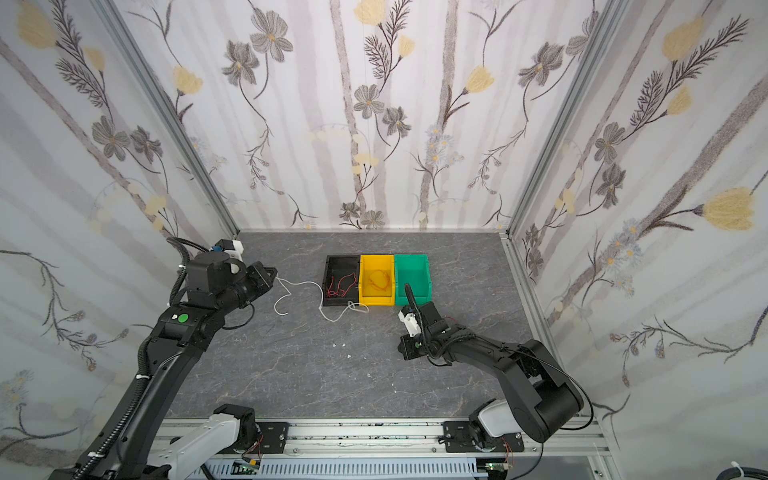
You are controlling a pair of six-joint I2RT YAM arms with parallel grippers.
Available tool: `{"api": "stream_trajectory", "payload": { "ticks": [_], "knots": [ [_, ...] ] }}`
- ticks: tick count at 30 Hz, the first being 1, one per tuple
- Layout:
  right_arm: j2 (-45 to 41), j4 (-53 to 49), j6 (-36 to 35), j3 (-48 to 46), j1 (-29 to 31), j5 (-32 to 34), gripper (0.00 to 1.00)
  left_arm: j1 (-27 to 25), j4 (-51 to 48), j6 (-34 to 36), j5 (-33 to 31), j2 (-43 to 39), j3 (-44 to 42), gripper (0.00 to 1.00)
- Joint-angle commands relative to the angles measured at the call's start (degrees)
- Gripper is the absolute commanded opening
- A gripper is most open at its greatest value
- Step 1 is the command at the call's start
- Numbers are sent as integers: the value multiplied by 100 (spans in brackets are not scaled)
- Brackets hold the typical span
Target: Untangle the cables
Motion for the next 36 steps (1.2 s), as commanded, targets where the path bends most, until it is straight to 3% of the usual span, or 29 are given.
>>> {"api": "stream_trajectory", "payload": {
  "ticks": [1, 10, 15, 19, 28, 36],
  "knots": [
    [-14, 163, -30, 1, 1, -176, 21, 9, 309, -50, 191, 7, -43, 0],
    [202, -61, 61, 213, 2, 19, 25, 10, 308, 54, 467, 44, 82, 0],
    [-215, -416, 179, 384, -29, 207, 42, -75, 465, 69, 969, 120, 326, 0],
    [-502, -891, 314, 695, -225, 315, 44, -204, 546, -7, 1161, 169, 544, 0],
    [-938, -1446, 506, 1142, -905, 176, 45, -809, 909, -275, 1442, 547, 1105, 0],
    [-1241, -1738, 715, 1223, -1391, 552, 47, -1536, 1269, -319, 1369, 1530, 2056, 0]
  ]
}}
